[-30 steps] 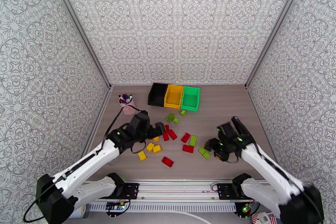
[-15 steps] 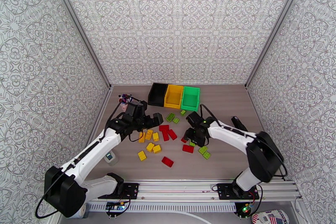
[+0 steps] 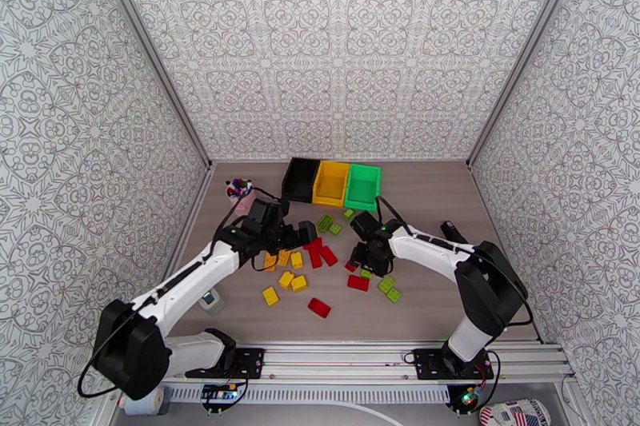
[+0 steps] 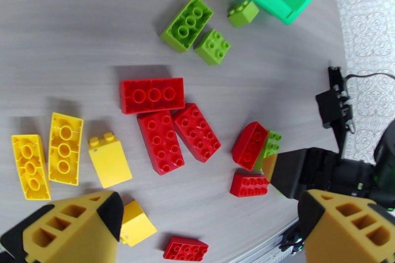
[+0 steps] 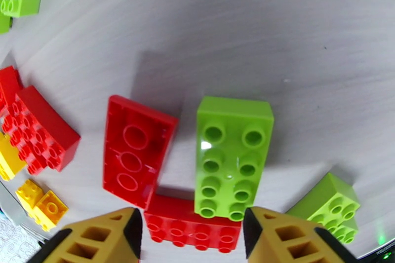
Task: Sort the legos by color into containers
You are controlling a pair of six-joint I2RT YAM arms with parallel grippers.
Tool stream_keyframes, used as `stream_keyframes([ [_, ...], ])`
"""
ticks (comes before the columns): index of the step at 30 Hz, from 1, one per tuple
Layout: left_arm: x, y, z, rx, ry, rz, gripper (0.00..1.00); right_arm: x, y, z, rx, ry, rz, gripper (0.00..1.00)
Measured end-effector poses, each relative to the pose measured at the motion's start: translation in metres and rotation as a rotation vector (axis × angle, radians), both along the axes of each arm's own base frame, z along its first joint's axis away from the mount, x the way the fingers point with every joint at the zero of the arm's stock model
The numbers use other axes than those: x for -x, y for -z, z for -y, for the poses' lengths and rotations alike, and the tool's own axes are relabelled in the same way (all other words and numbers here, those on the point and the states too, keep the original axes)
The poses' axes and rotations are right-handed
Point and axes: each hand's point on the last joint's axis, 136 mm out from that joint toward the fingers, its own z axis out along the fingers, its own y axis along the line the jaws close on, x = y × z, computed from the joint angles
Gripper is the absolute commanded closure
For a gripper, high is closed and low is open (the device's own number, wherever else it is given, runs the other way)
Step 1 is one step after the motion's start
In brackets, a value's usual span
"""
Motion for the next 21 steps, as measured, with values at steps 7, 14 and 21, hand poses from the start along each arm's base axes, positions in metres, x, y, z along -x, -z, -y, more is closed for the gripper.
stream_keyframes([
  [7, 0.002, 0.0, 0.01, 0.005, 0.02, -0.001, 0.01, 0.001, 0.002, 0.005, 0.019, -0.034, -0.006, 0.43],
  [14, 0.005, 0.0, 0.017, 0.008, 0.027, -0.002, 0.01, 0.005, 0.011, 0.015, 0.037, -0.027, -0.027, 0.42],
  [21, 0.004, 0.001, 0.024, -0.012, 0.031, 0.005, 0.01, 0.0, 0.023, 0.016, 0.044, -0.031, -0.039, 0.42],
])
